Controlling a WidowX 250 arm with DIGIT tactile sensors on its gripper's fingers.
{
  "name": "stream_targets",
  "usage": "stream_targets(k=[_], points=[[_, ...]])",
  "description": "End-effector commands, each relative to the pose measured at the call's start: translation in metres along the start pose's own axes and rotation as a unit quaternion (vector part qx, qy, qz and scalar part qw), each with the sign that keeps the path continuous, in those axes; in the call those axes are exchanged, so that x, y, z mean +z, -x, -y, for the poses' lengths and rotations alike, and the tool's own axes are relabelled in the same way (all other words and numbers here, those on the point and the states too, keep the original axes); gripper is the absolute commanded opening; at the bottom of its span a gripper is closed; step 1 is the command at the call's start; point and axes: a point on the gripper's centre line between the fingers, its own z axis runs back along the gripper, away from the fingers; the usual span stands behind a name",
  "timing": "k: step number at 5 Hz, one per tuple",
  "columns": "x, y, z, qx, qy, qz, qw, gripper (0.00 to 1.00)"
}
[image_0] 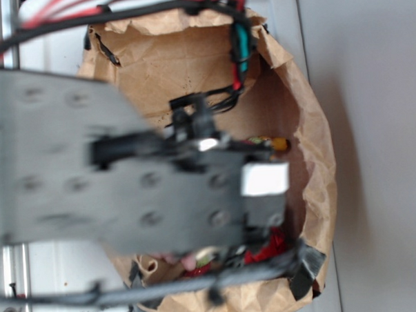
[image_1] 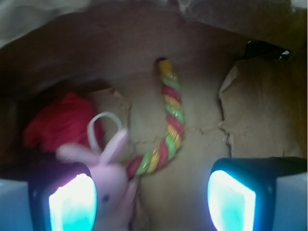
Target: Grab the multicolored rope.
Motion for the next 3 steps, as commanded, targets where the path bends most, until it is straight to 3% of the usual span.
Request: stream_targets(k=[1, 3], points=[[-0.007, -0.035, -0.023, 0.016, -0.011, 0.036, 0.999, 1.0], [-0.032, -0.05, -0.014, 0.035, 0.006, 0.027, 0.999, 1.0]])
